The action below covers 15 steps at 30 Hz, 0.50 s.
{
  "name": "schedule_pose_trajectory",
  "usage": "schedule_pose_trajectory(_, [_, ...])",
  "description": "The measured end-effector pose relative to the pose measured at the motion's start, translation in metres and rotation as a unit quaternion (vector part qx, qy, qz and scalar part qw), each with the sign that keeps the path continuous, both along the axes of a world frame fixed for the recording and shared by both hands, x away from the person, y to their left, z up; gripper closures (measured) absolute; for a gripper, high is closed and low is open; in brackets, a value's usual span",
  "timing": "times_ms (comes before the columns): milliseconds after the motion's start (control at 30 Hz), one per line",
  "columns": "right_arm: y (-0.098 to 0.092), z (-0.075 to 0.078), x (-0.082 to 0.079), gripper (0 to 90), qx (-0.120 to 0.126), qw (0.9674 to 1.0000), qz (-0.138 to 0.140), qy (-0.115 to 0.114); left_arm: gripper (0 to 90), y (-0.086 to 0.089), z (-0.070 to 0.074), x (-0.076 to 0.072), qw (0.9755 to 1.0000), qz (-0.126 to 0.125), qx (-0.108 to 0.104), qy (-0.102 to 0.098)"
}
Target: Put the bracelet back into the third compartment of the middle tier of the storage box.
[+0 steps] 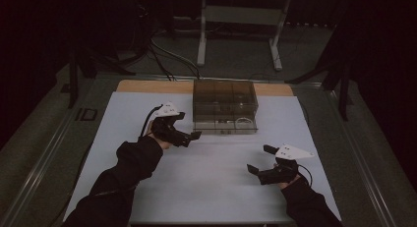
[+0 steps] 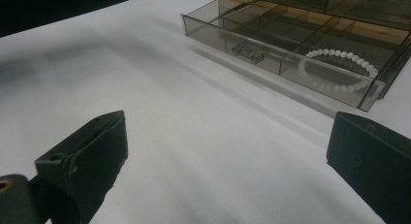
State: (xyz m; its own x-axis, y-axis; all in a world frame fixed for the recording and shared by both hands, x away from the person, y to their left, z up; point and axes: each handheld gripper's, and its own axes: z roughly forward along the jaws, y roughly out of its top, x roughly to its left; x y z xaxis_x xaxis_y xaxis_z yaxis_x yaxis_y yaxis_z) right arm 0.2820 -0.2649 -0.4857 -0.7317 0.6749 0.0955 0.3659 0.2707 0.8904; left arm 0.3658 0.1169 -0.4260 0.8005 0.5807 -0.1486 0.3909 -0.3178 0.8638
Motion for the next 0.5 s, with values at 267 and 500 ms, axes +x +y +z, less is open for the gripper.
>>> schedule_pose_trajectory(267, [-0.001,0.001,0.000,1.6,0.000,1.0000,-0.003,0.000,1.2,0.016,-0.013,-0.009,0.9999,0.012,-0.003,0.009])
schedule_pose_trajectory(500, [0.000,0.000,0.000,1.7,-0.002,1.0000,-0.002,0.000,1.2,0.030,-0.023,-0.015,0.9996,0.020,-0.005,0.019])
